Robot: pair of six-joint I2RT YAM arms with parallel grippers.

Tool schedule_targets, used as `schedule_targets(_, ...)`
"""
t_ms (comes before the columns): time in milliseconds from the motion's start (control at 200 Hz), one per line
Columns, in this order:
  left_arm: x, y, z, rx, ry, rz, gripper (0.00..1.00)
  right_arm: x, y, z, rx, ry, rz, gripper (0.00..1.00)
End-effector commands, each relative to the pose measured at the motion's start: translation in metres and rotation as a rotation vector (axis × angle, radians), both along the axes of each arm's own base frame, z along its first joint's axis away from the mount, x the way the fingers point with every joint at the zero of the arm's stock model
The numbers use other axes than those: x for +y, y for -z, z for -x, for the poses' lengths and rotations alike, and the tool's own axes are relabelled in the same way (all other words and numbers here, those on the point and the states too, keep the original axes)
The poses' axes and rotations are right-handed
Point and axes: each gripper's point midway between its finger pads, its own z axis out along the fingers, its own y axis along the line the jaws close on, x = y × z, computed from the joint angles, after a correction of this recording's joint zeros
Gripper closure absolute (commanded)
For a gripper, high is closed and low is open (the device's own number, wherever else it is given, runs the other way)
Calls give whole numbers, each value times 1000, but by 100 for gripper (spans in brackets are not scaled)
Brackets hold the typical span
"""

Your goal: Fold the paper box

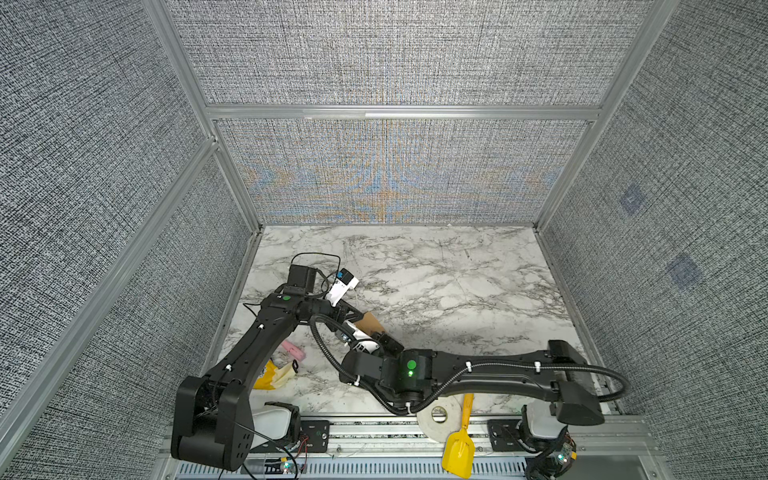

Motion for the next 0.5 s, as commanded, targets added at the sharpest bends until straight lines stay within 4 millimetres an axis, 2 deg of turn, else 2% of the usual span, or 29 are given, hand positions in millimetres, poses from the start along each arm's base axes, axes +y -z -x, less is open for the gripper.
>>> schedule_targets(0, 11, 16, -1, 15, -37, -86, 77, -5, -22, 6, 31, -2, -138, 68)
schedule_targets(120, 11, 15, -2, 7, -36, -86, 77, -18, -43, 11, 53, -25, -300, 68)
schedule_targets(220, 11, 16, -2, 3, -35, -87, 77, -27, -49, 9, 100, -38, -414, 81)
schedule_targets(305, 11, 15, -2, -1, -34, -87, 77, -36, -38, 5, 143, -25, -474, 90)
schedule_targets(390, 11, 15, -2, -1, -34, -87, 77, -38, -27, 5, 176, -20, -504, 92)
schedule_targets(496, 11, 15, -2, -1, -30, -84, 77, -31, -14, 12, 223, -45, -497, 93)
